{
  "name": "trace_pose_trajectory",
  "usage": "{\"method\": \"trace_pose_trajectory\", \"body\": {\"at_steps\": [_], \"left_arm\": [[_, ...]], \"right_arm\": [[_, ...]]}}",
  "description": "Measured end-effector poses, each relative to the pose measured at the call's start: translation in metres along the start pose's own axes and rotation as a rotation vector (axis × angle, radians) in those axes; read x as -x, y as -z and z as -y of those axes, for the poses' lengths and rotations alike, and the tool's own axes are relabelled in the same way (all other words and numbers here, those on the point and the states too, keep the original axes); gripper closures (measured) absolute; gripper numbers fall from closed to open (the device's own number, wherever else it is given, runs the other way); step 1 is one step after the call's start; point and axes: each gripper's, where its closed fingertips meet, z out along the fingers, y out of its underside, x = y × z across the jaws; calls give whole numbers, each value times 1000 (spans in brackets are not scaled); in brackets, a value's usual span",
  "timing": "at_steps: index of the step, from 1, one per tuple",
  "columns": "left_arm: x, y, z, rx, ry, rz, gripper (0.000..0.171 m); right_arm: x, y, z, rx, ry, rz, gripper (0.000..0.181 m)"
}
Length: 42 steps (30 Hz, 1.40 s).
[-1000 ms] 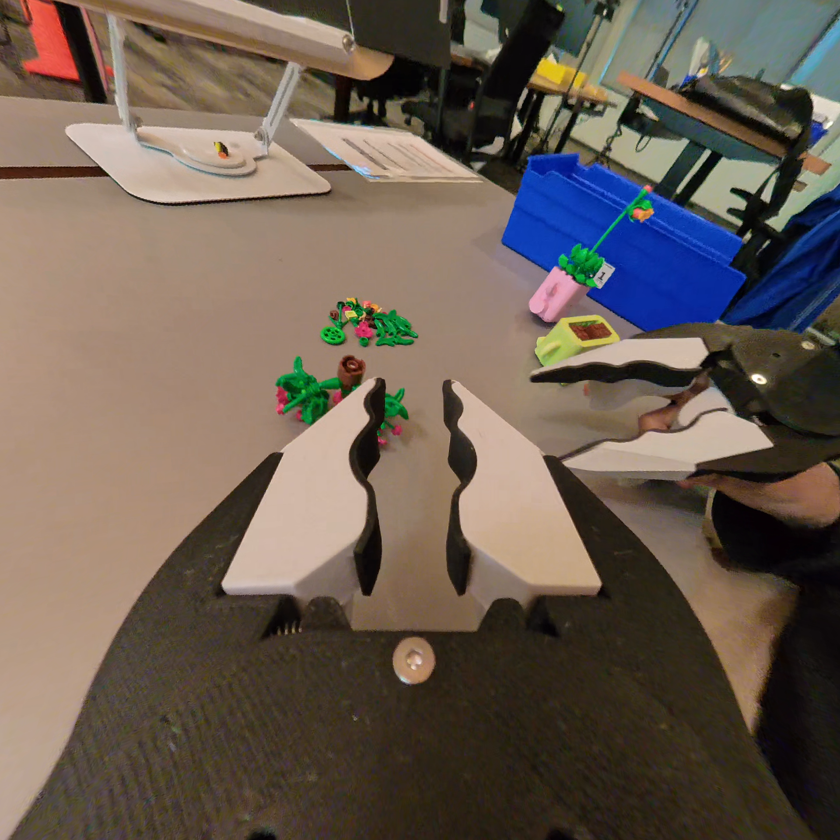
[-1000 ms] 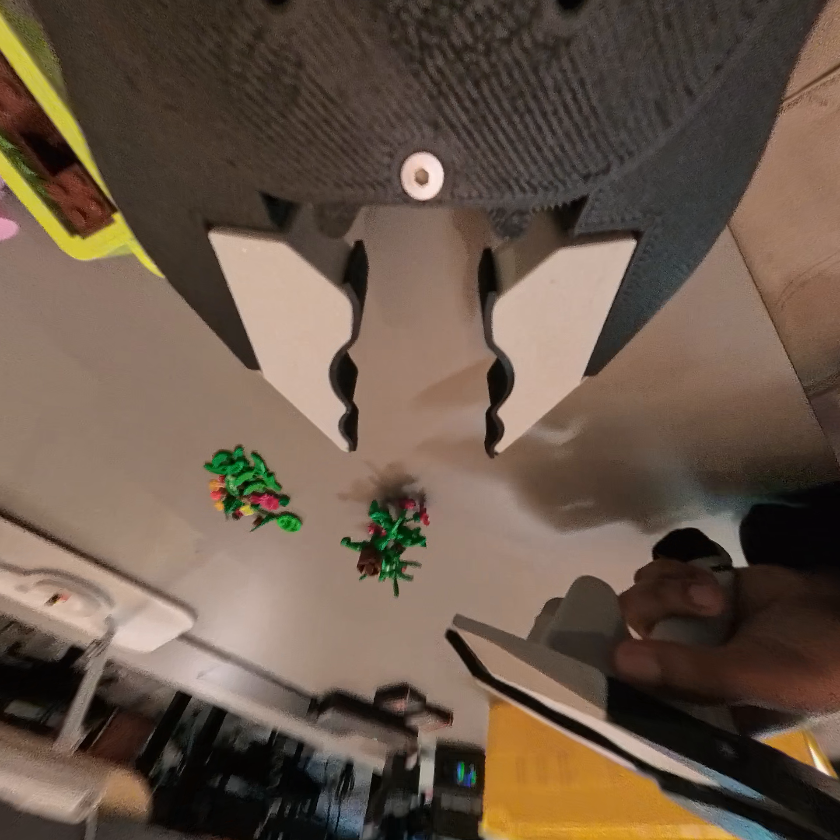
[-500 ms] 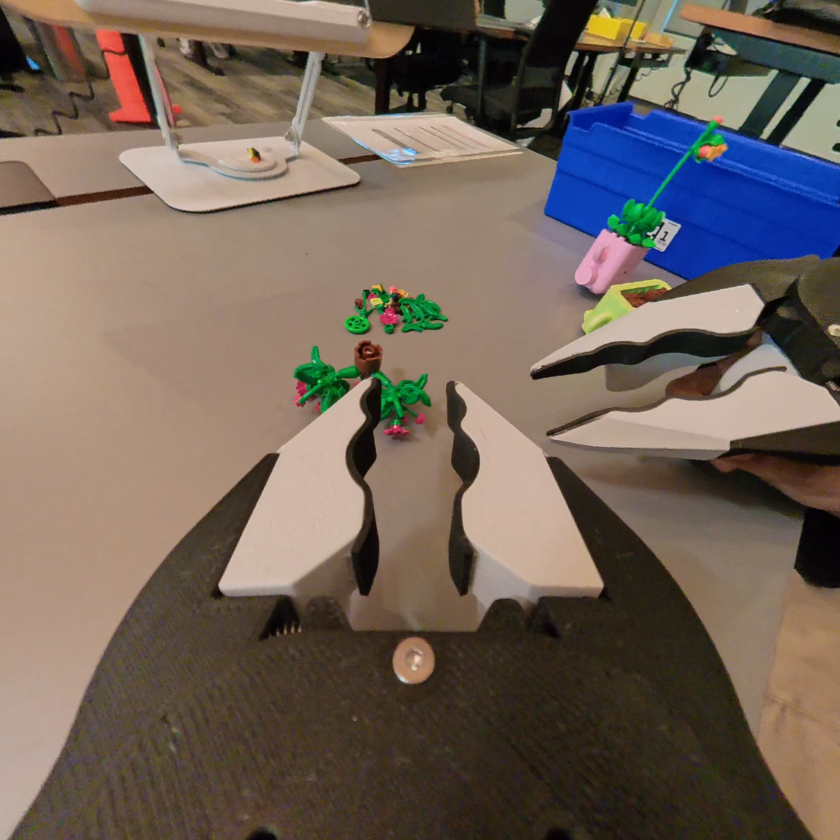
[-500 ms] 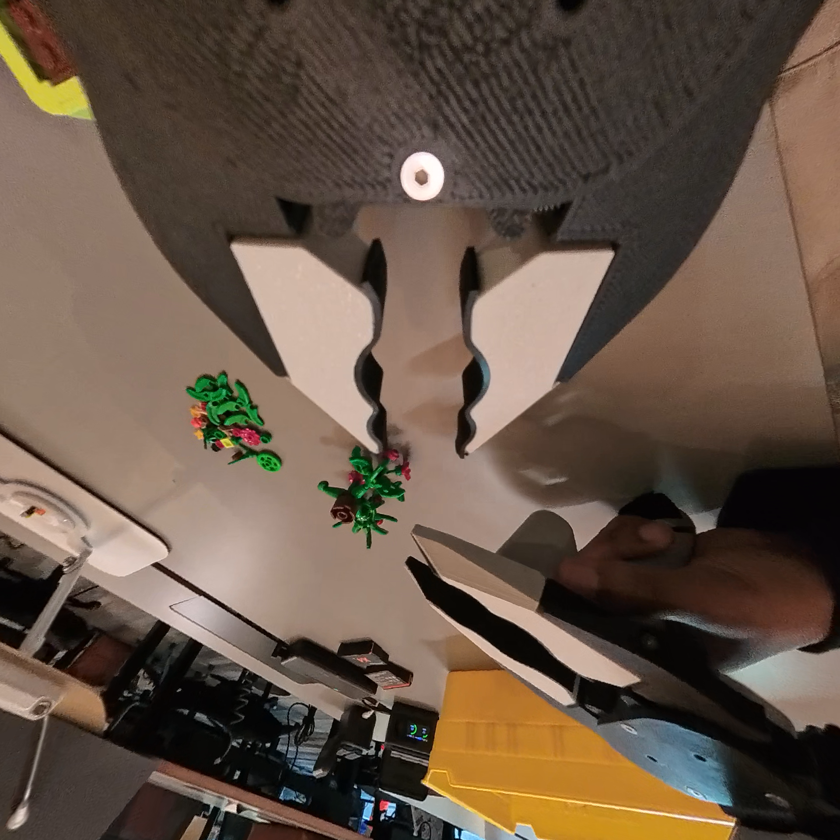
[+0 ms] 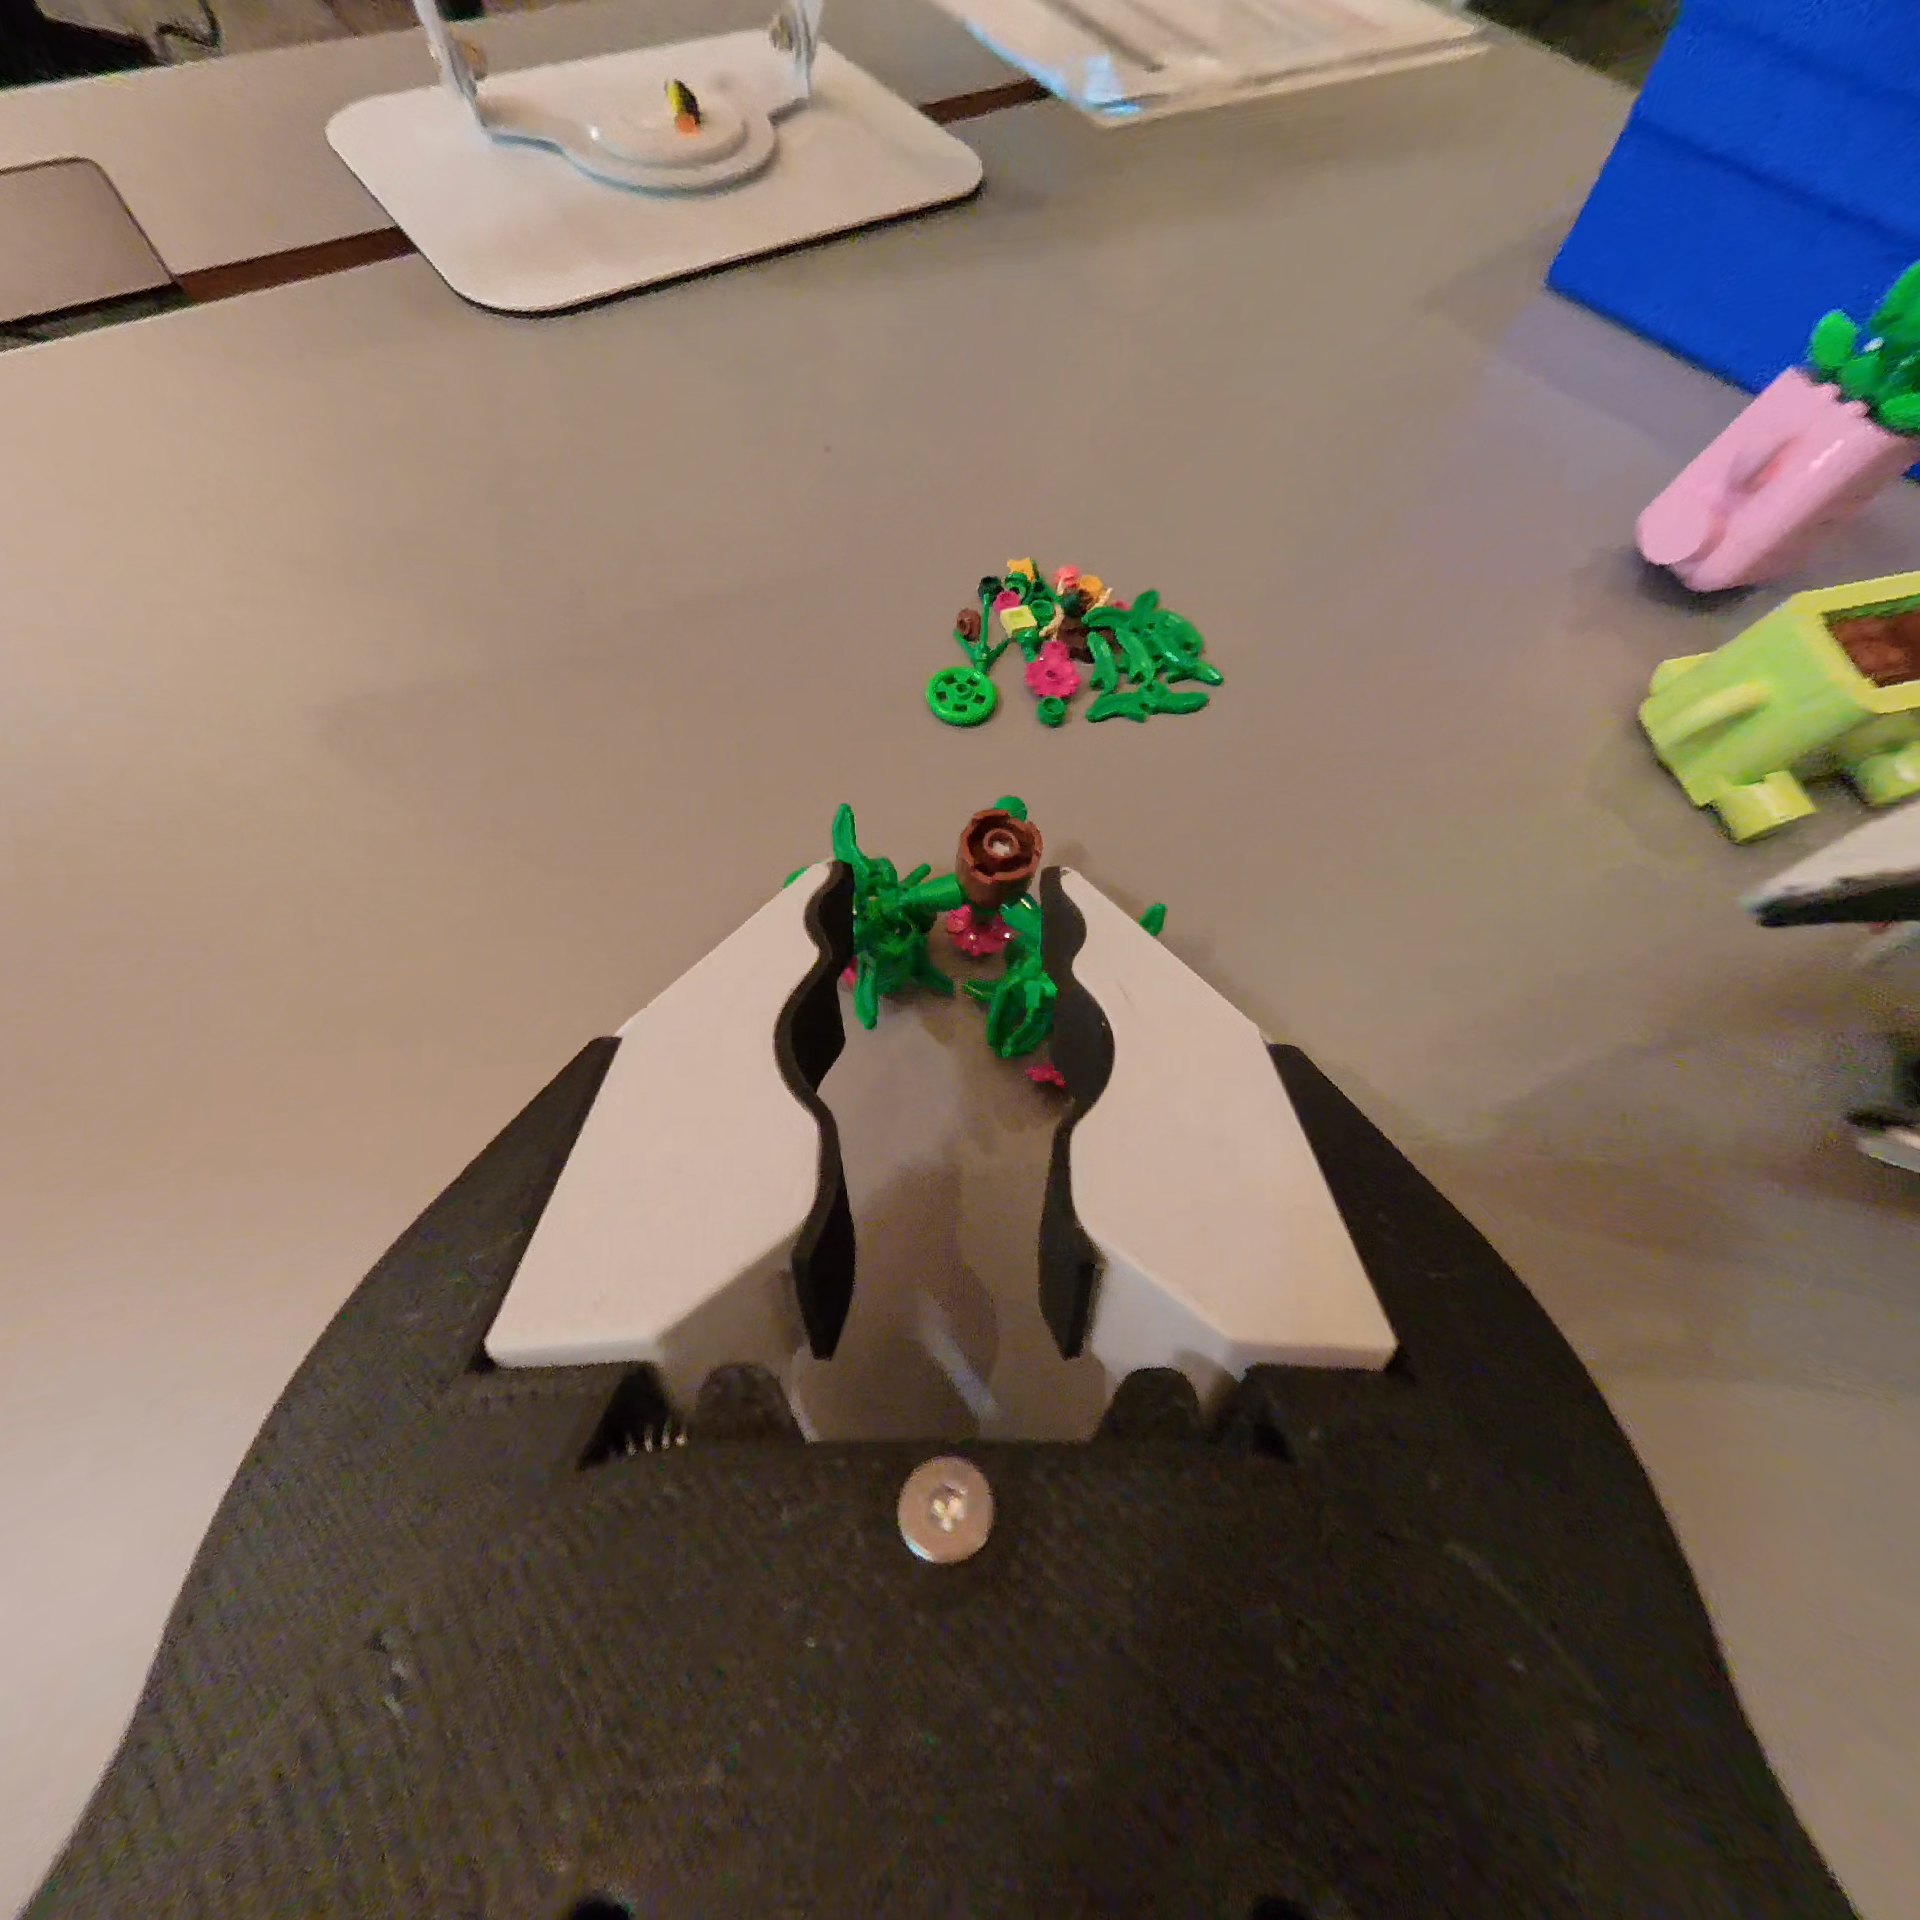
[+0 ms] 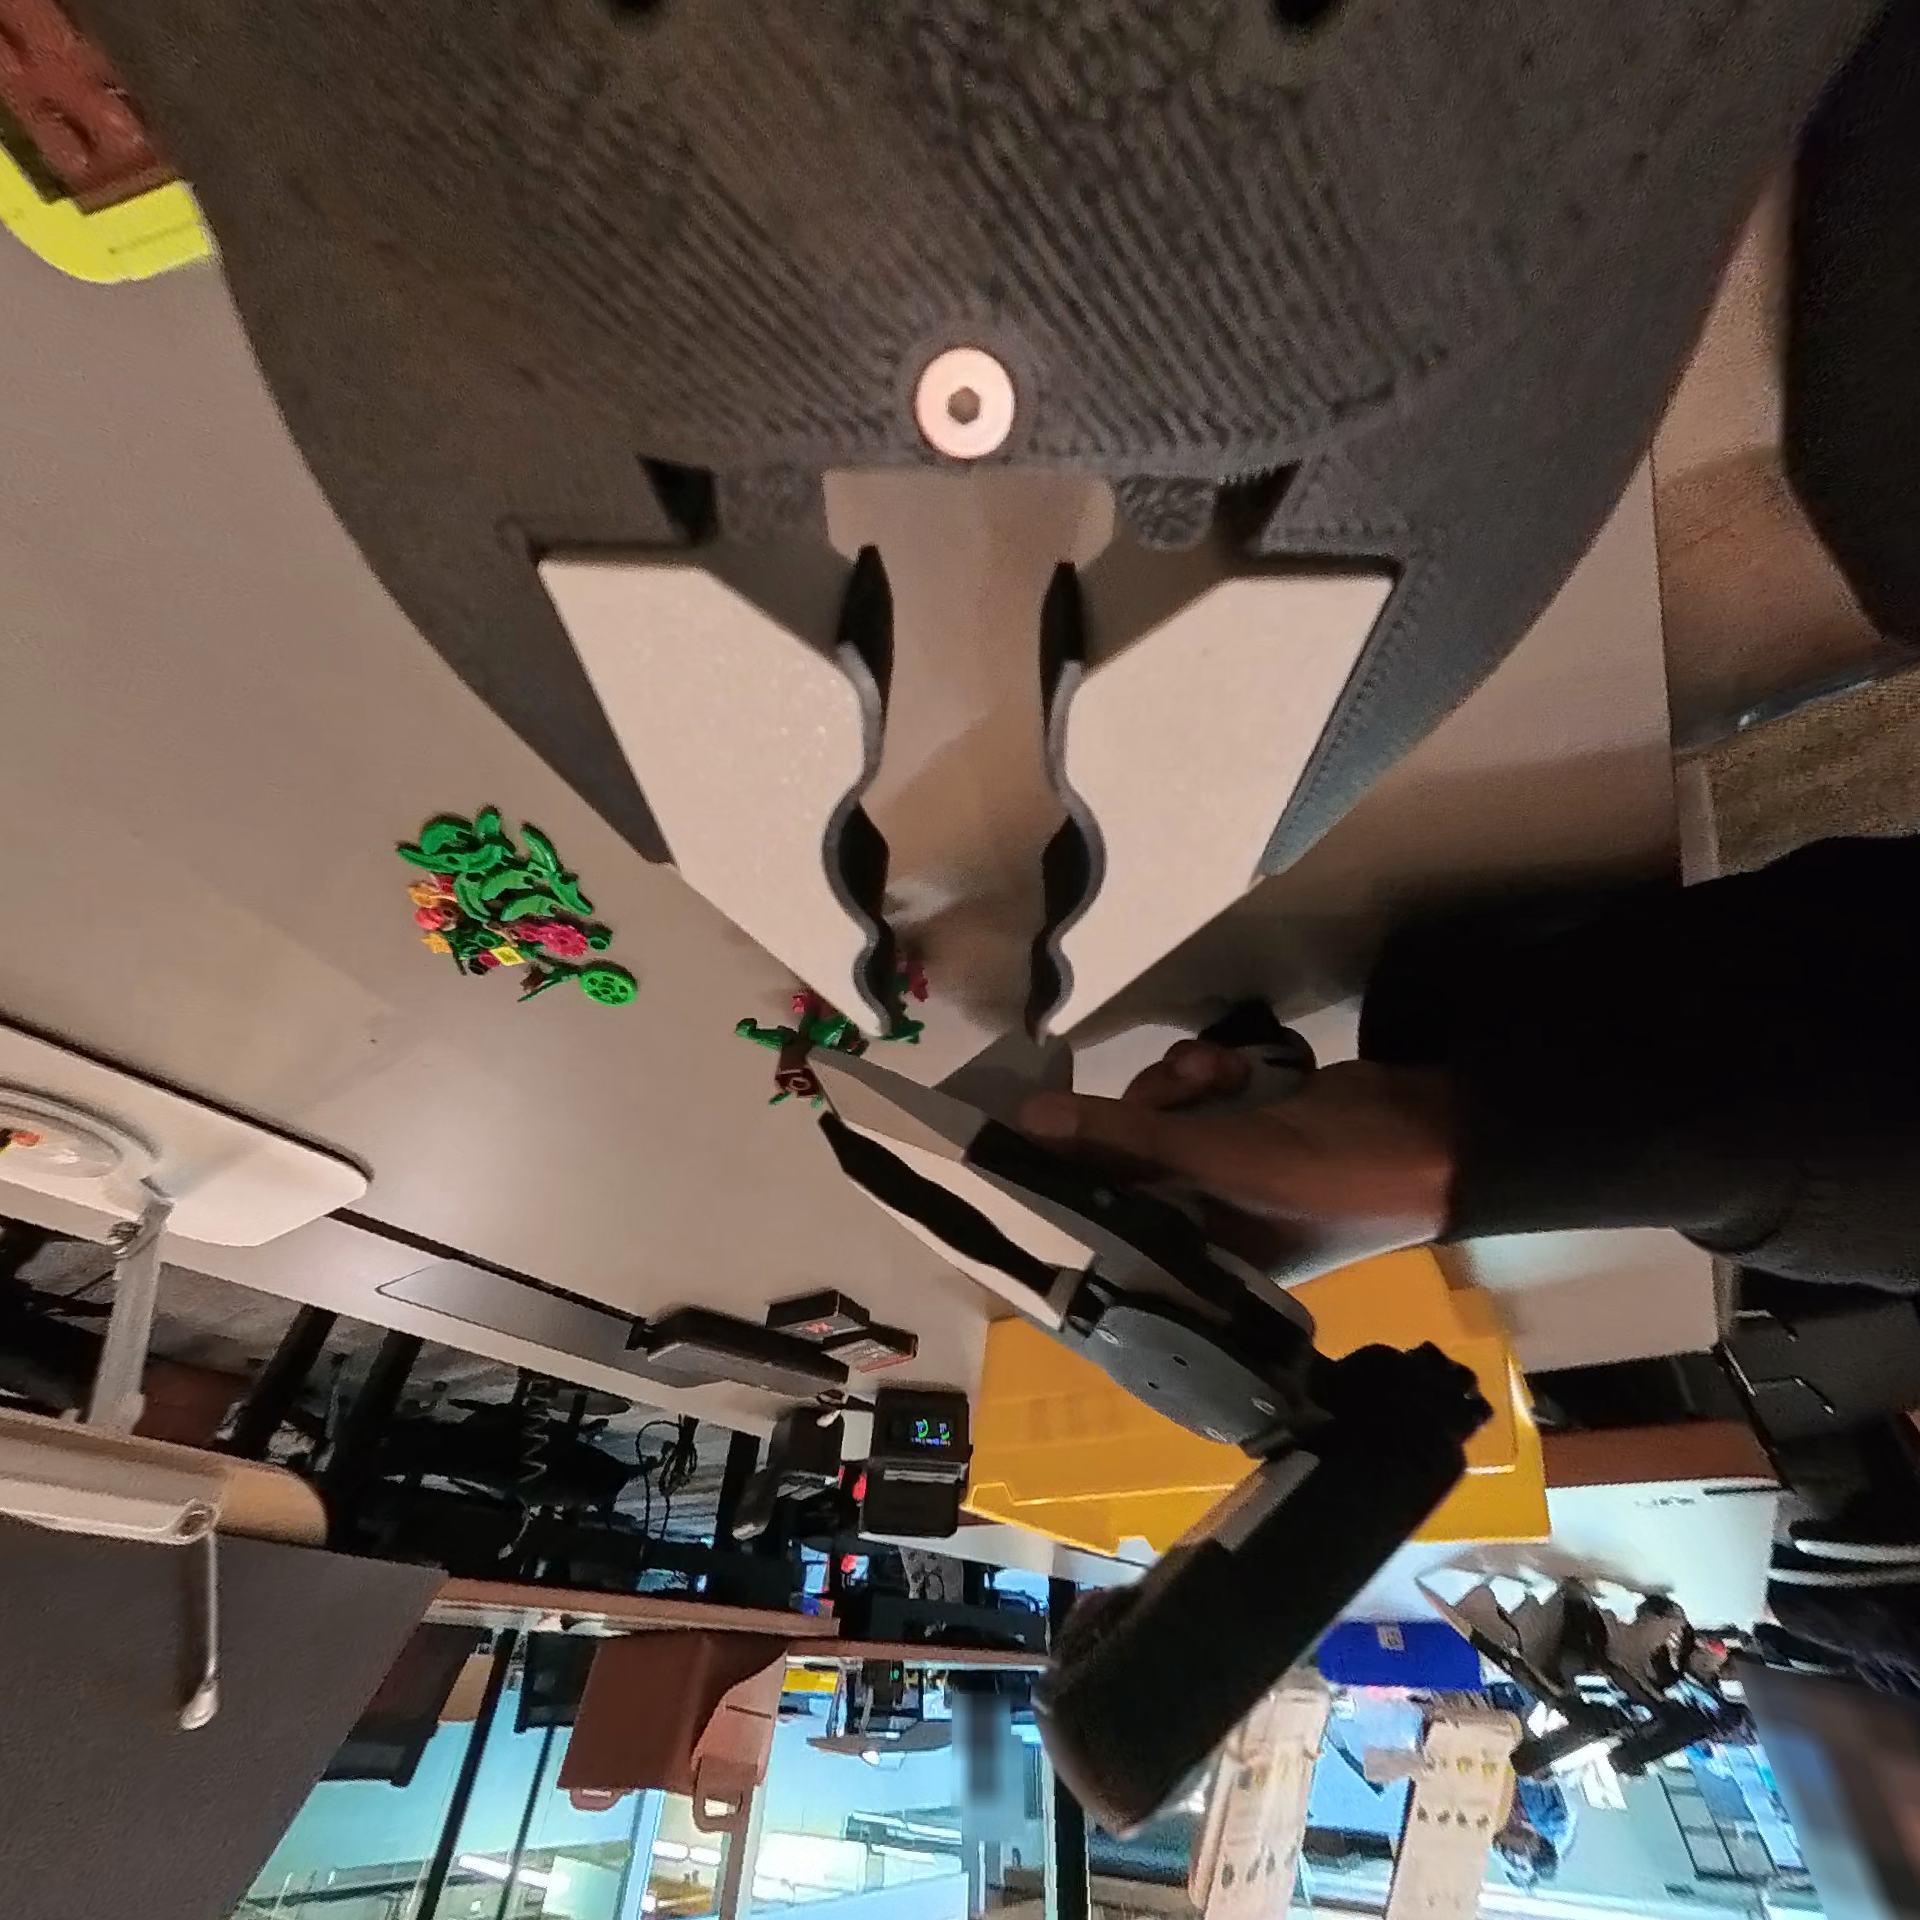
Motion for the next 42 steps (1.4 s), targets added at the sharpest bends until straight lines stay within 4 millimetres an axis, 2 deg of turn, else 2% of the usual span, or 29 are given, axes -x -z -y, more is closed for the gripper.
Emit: {"method": "trace_pose_trajectory", "body": {"at_steps": [5,8,10,13,17,20,24,30,32,42], "left_arm": [[-4,-8,-5,57,-59,5,149],[-4,-4,-3,46,-59,1,150],[-10,4,7,-27,-17,-38,160],[-37,26,25,-143,150,-270,160],[-63,61,43,-258,405,-586,160],[-82,77,39,-271,444,-724,160],[-103,85,29,-276,407,-790,160],[-112,84,23,-365,453,-885,161],[-113,91,28,-401,471,-932,161],[-115,86,25,-373,476,-933,162]], "right_arm": [[-1,3,3,-24,-27,15,158],[-1,3,3,-26,-31,19,158],[-2,4,4,-33,-34,16,158],[-8,9,10,-84,-68,-3,158],[-18,20,21,-178,-124,-14,161],[-18,28,31,-270,-181,30,163],[-9,30,35,-294,-295,174,168],[2,20,17,-142,-445,289,164],[4,19,16,-126,-443,297,164],[17,17,15,-97,-420,369,173]]}}
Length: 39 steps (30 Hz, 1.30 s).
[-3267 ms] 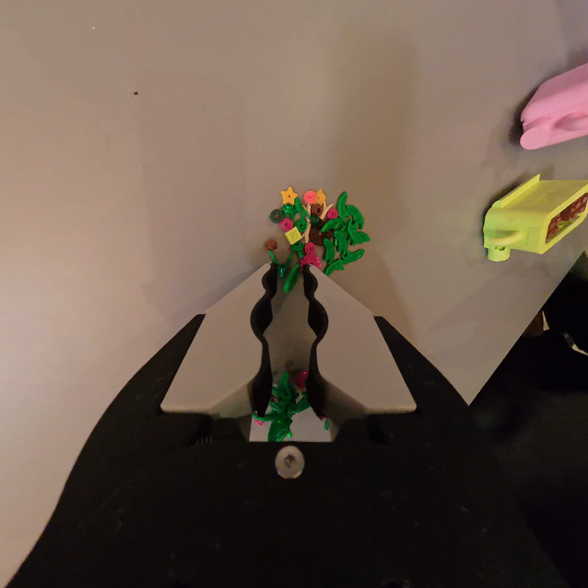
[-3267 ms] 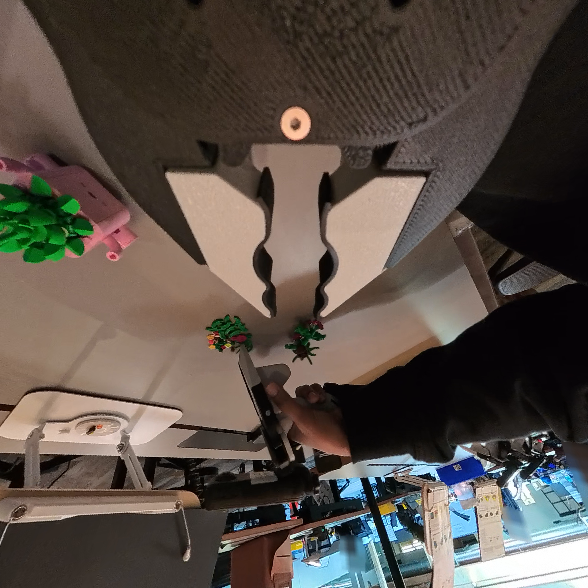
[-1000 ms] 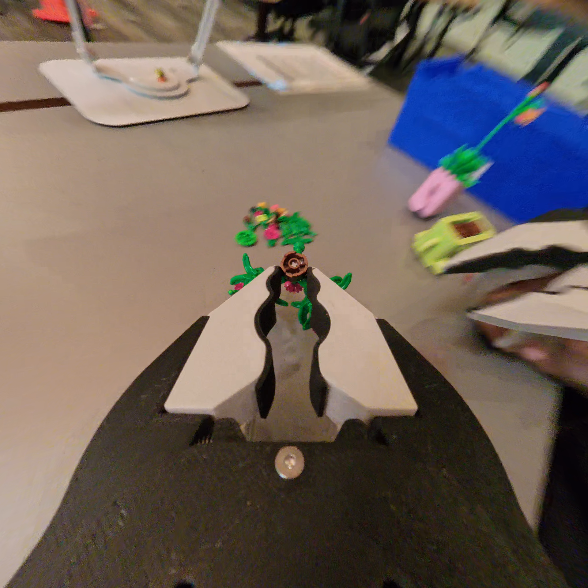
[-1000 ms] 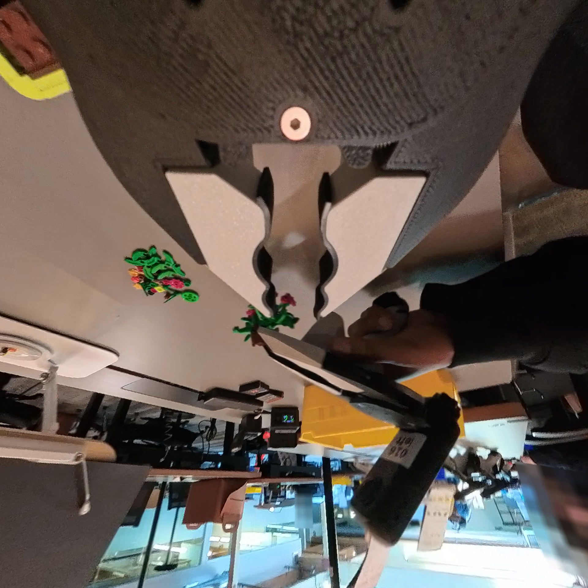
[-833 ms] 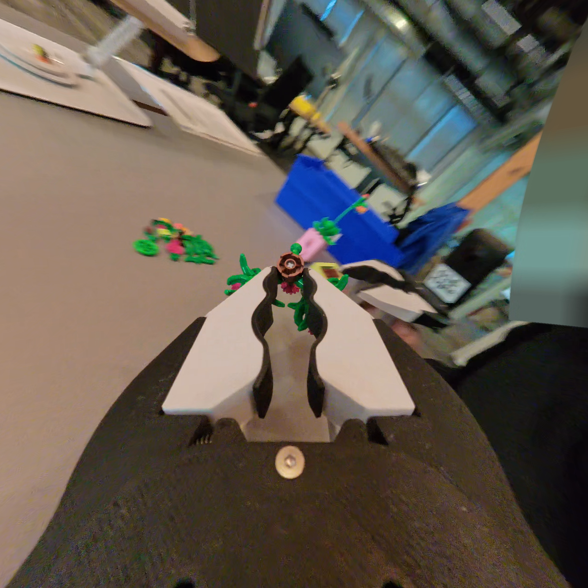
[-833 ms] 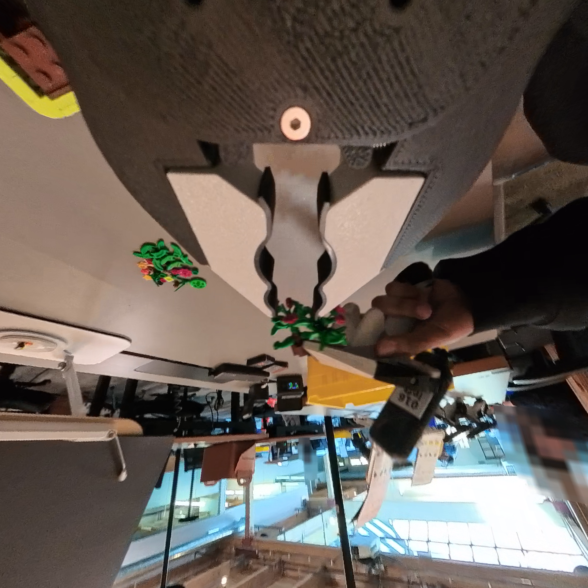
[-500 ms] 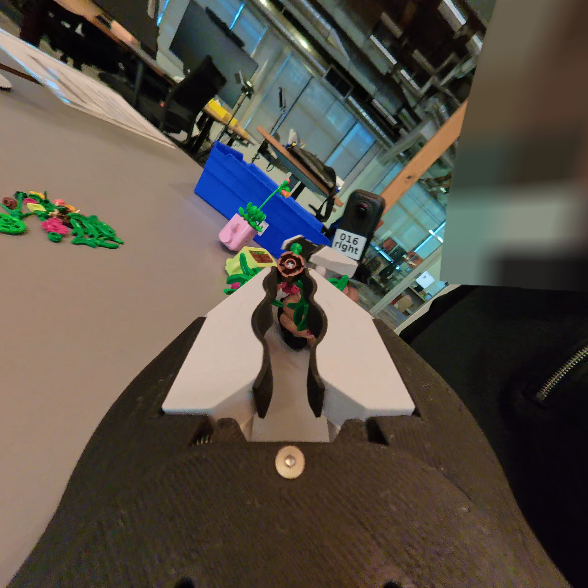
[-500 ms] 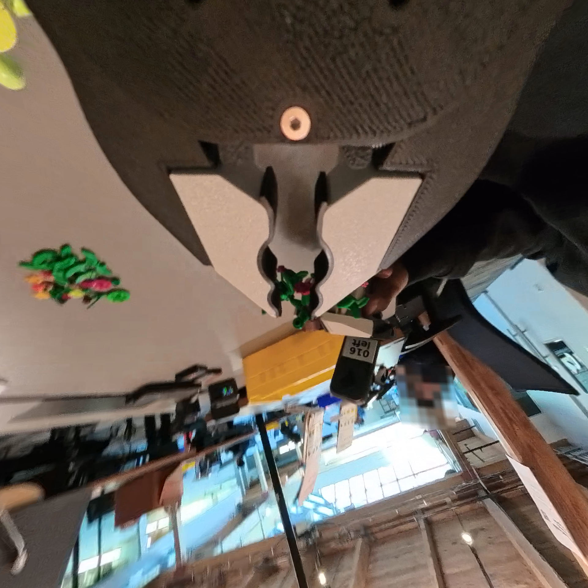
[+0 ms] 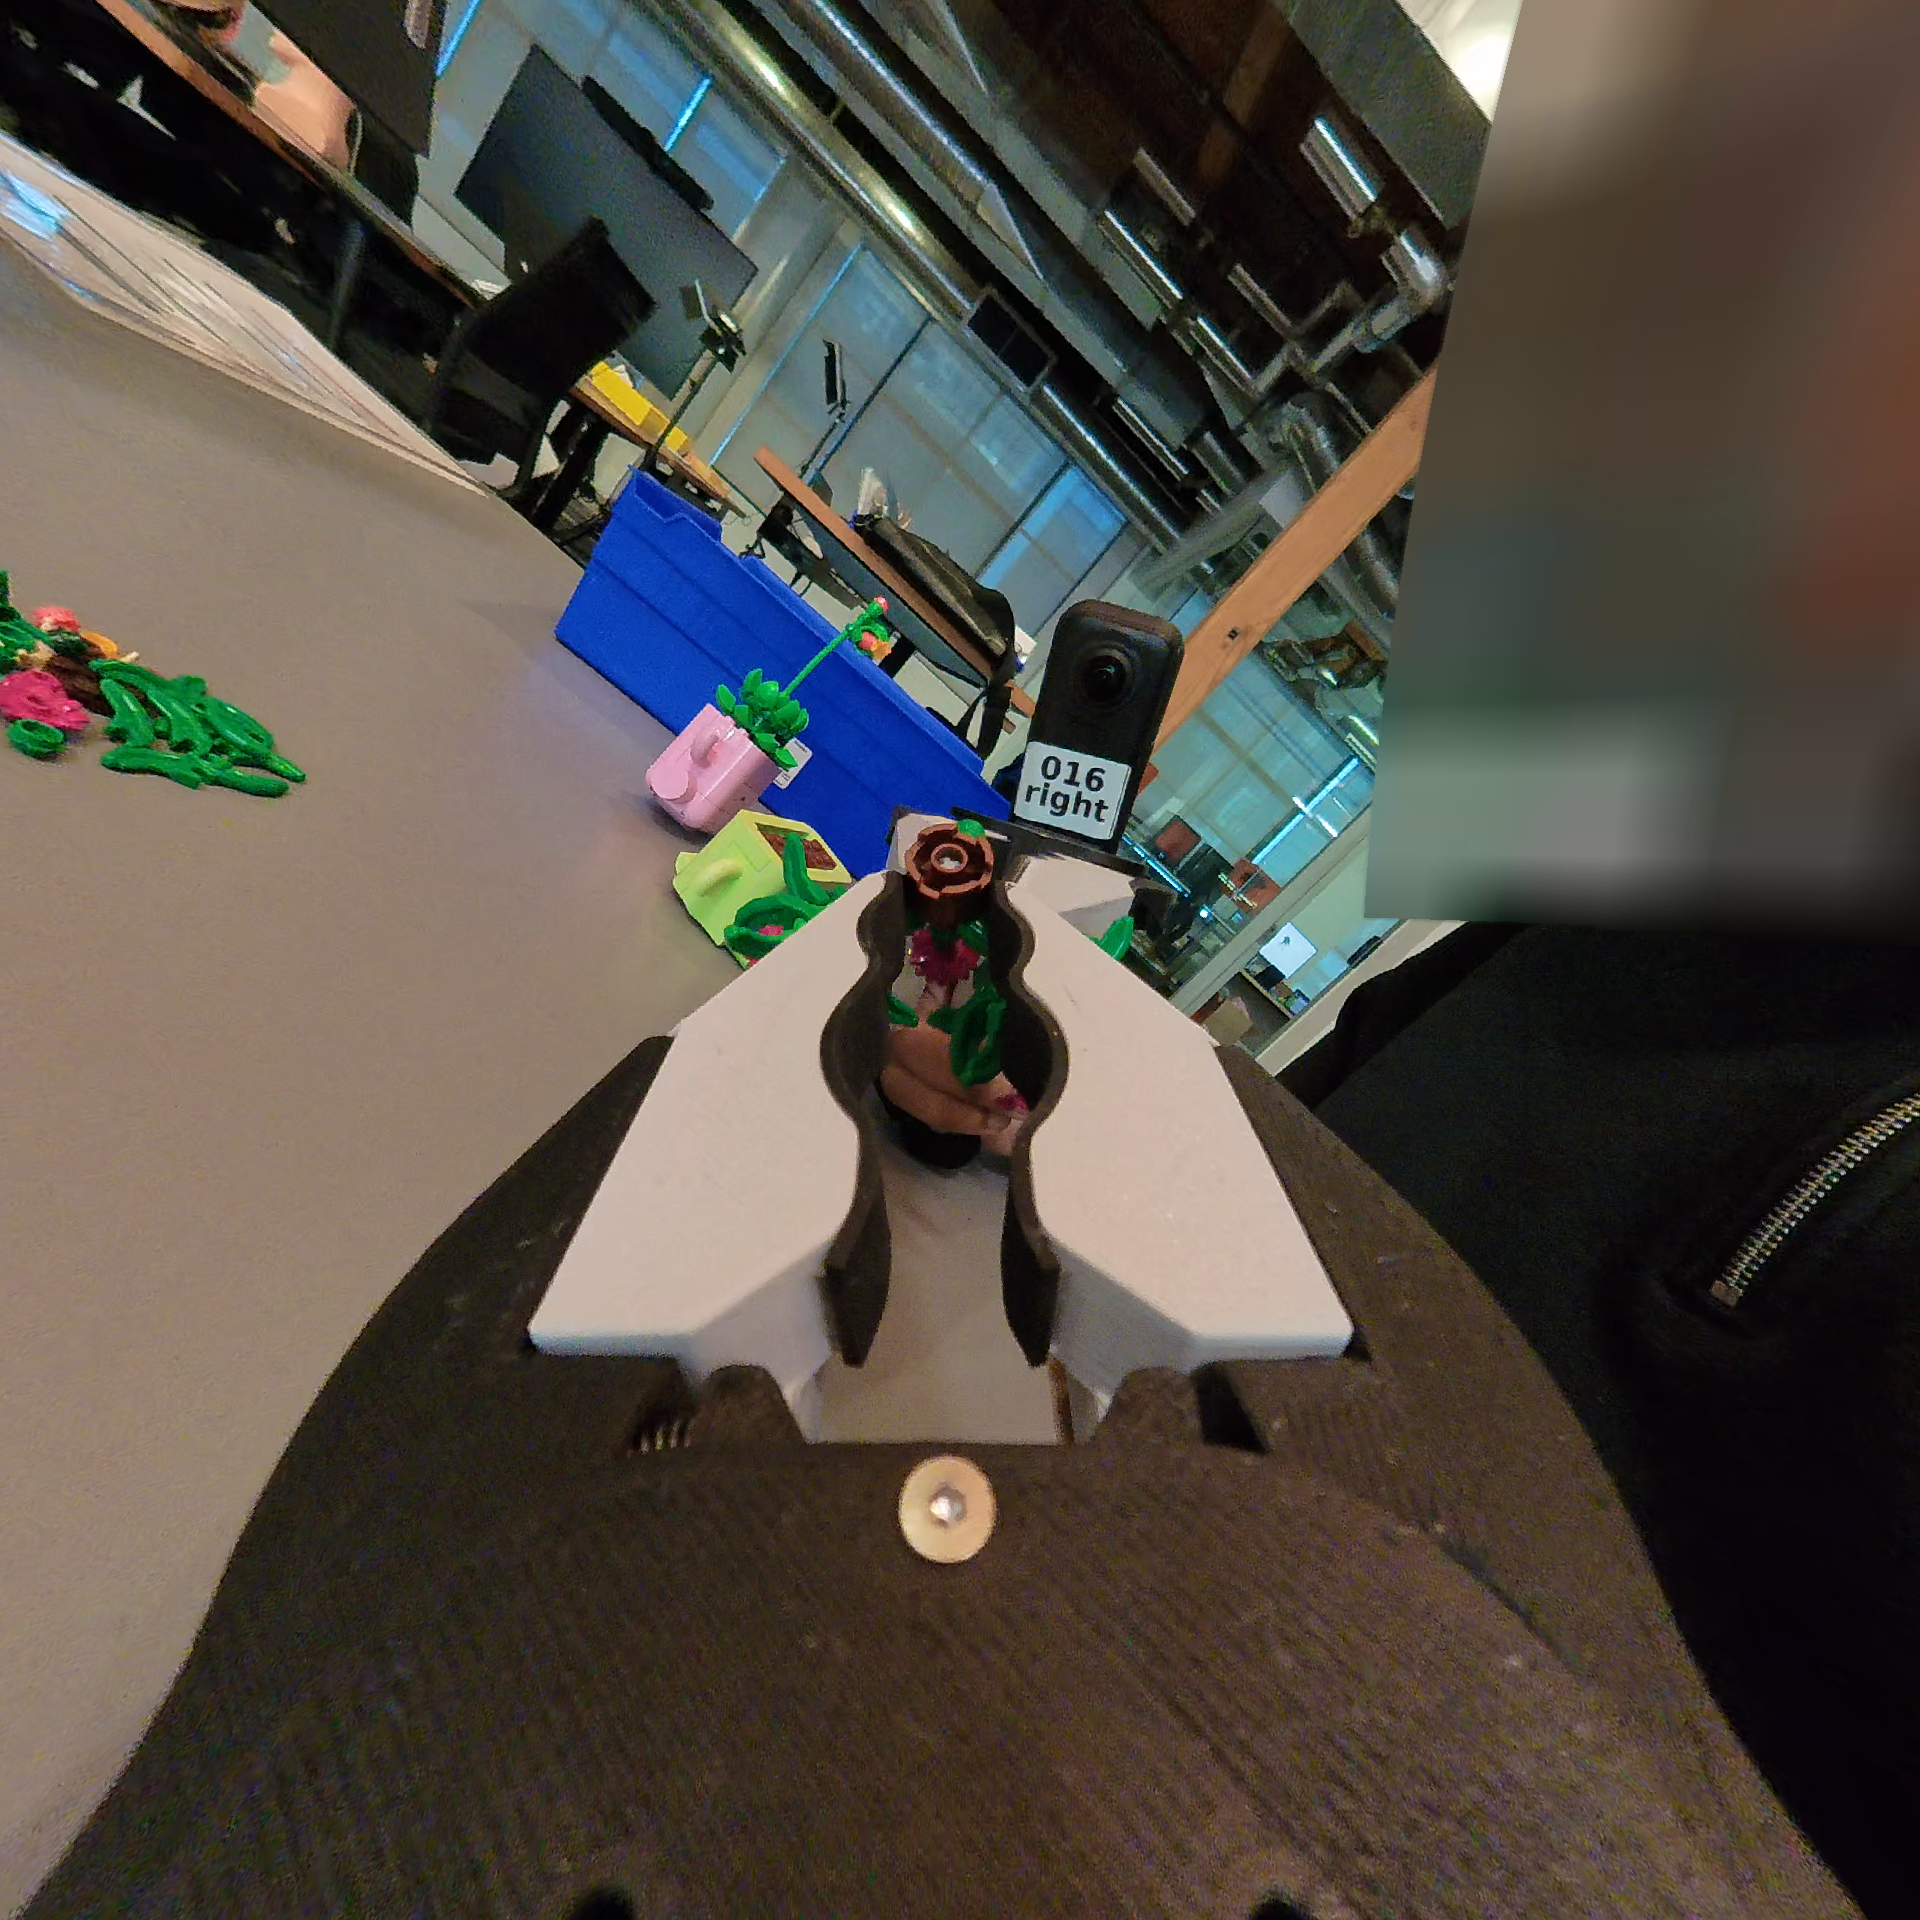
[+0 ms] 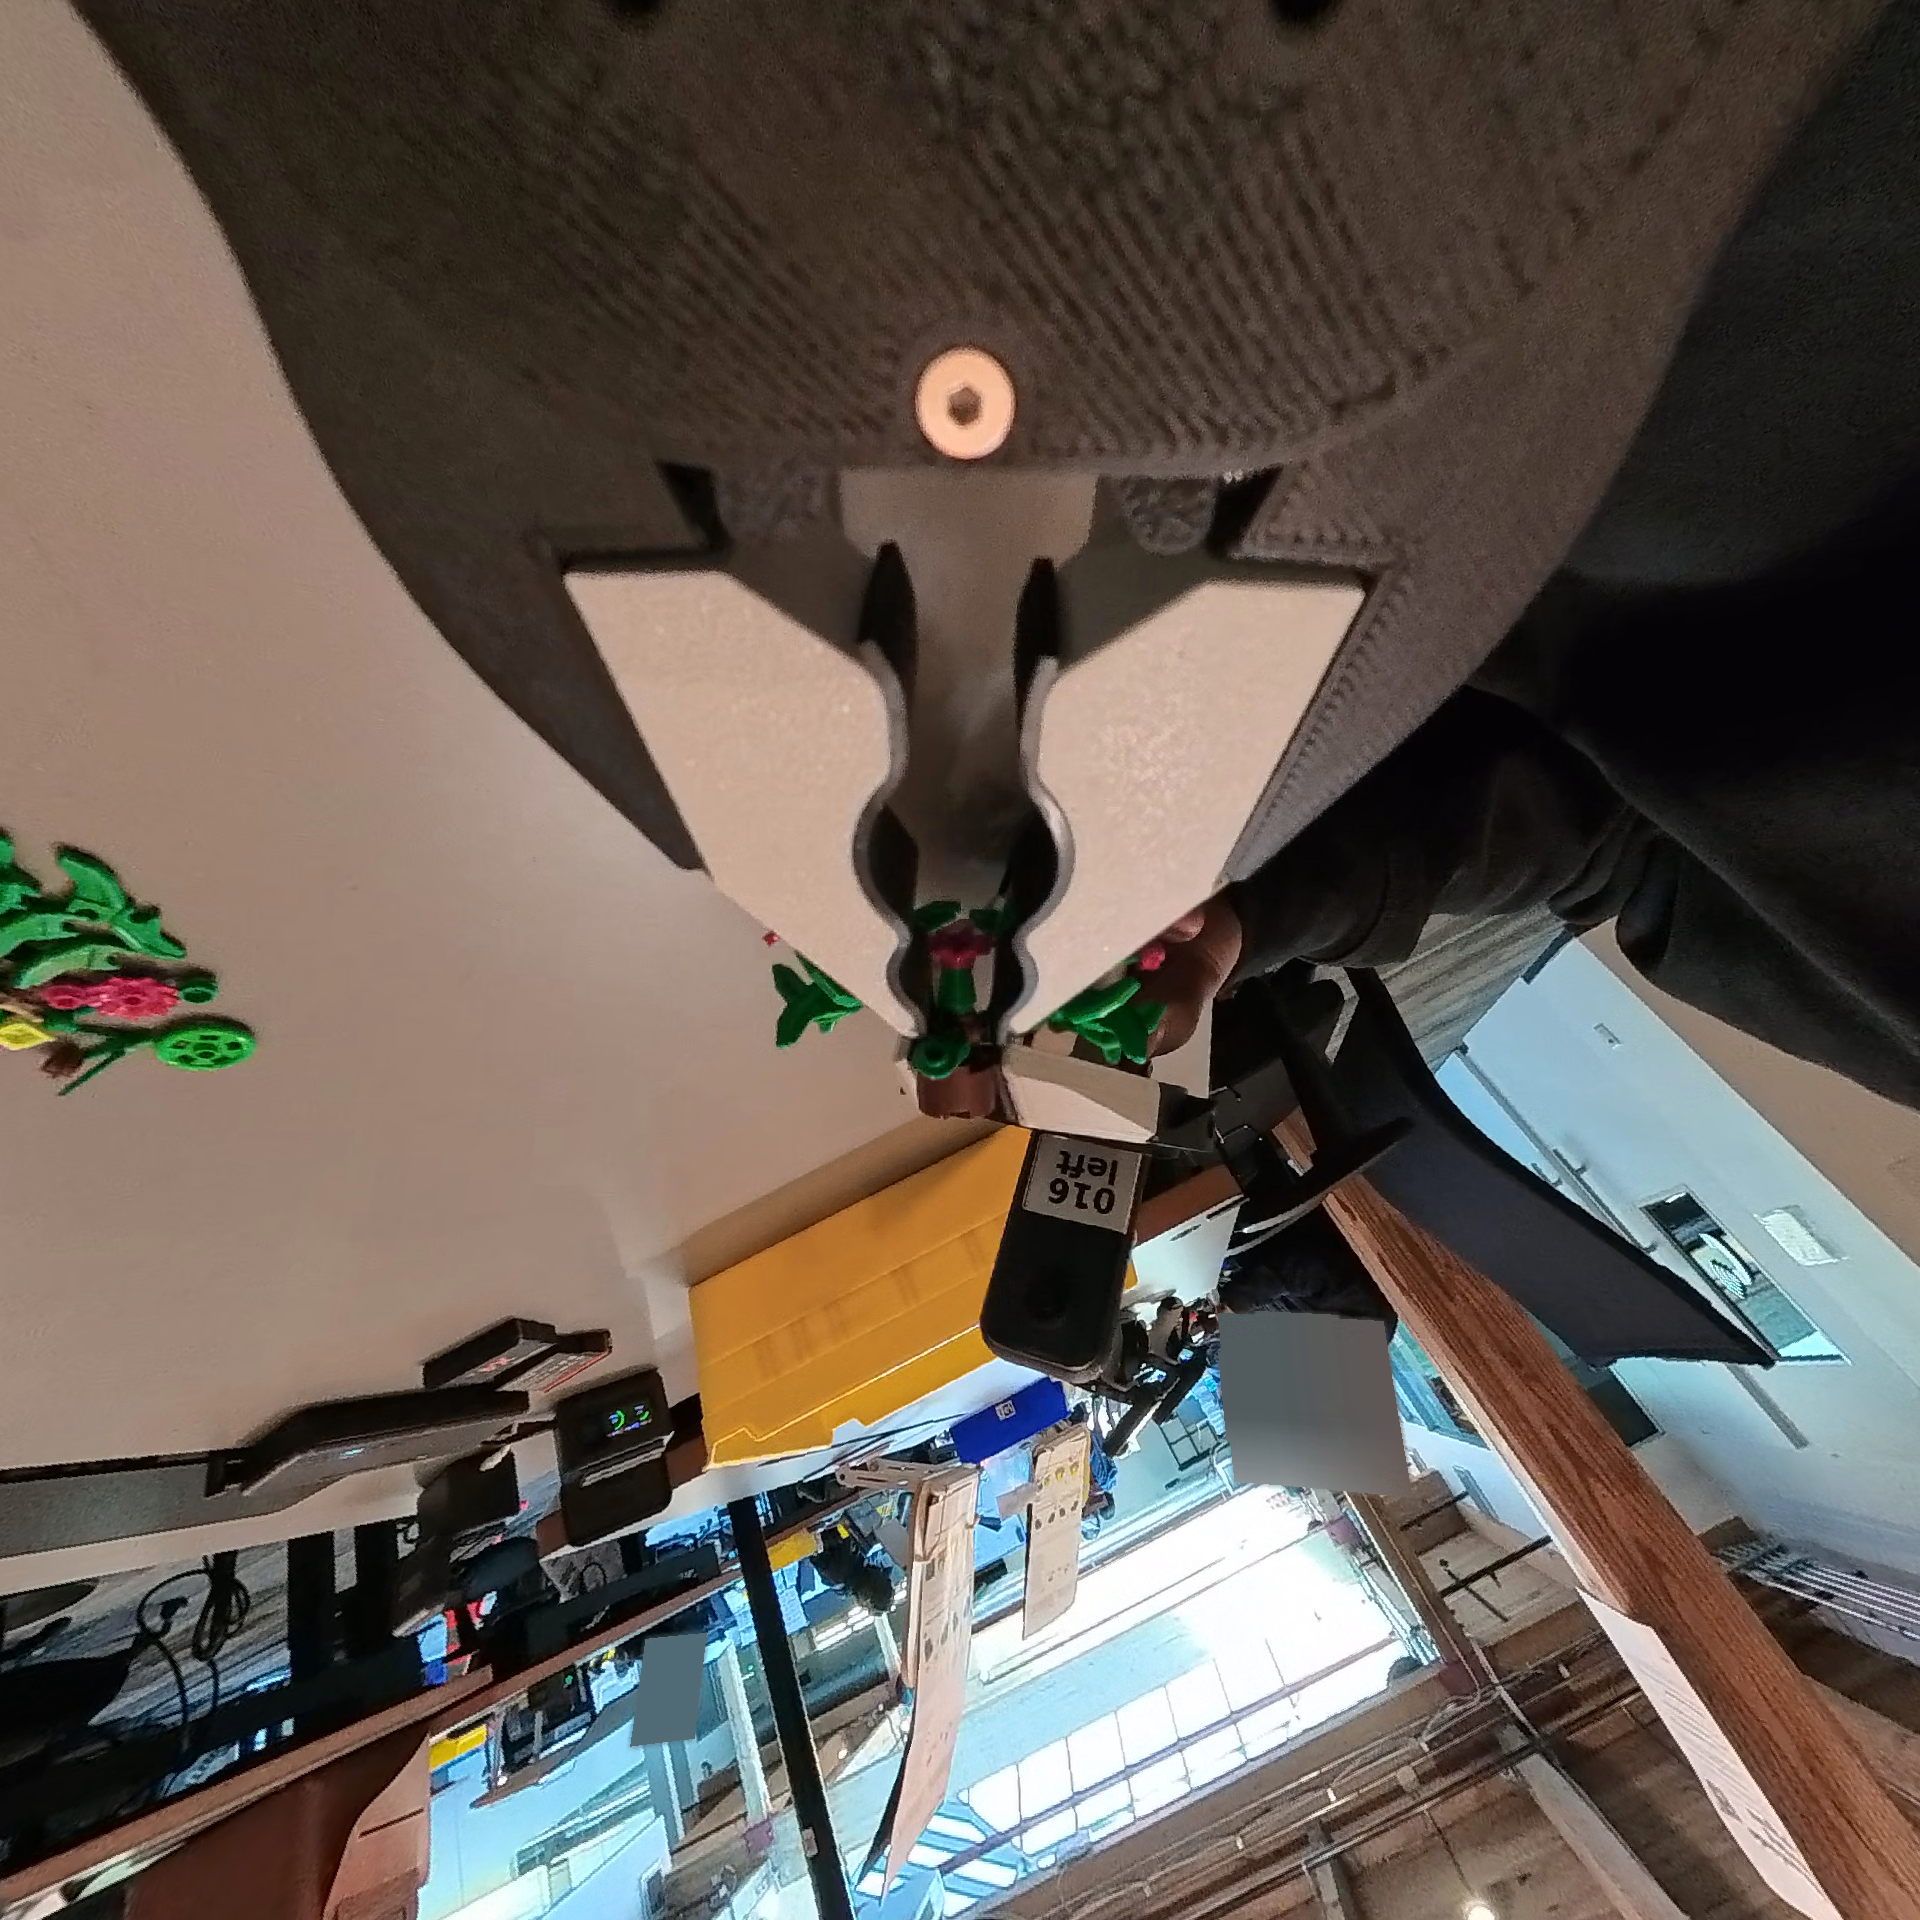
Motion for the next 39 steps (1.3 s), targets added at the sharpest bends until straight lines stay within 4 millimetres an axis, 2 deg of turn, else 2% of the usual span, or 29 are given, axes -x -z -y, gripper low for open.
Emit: {"method": "trace_pose_trajectory", "body": {"at_steps": [12,14,16,19,21,25,28,31,32,35,39], "left_arm": [[2,0,0,0,24,-3,161],[3,0,2,-14,11,12,155],[3,1,4,-31,3,18,142],[4,2,5,-35,1,28,130],[11,3,4,-10,-18,79,126],[39,12,10,52,-180,343,137],[43,14,7,127,-268,404,140],[35,5,-21,299,-194,281,134],[34,3,-24,309,-162,259,133],[27,-4,-27,280,-49,175,138],[29,-3,-30,290,47,155,137]], "right_arm": [[-3,0,-3,16,-28,-10,176],[-7,2,-3,13,-61,-21,177],[-12,4,-5,24,-100,-40,176],[-17,6,-17,109,-161,-70,177],[-19,10,-25,162,-182,-85,177],[-26,17,-33,218,-211,-117,177],[-27,18,-36,227,-243,-93,177],[-21,18,-37,247,-225,-49,177],[-21,18,-39,267,-201,-58,177],[-19,18,-42,313,-108,-88,177],[-15,17,-42,325,-71,-77,177]]}}
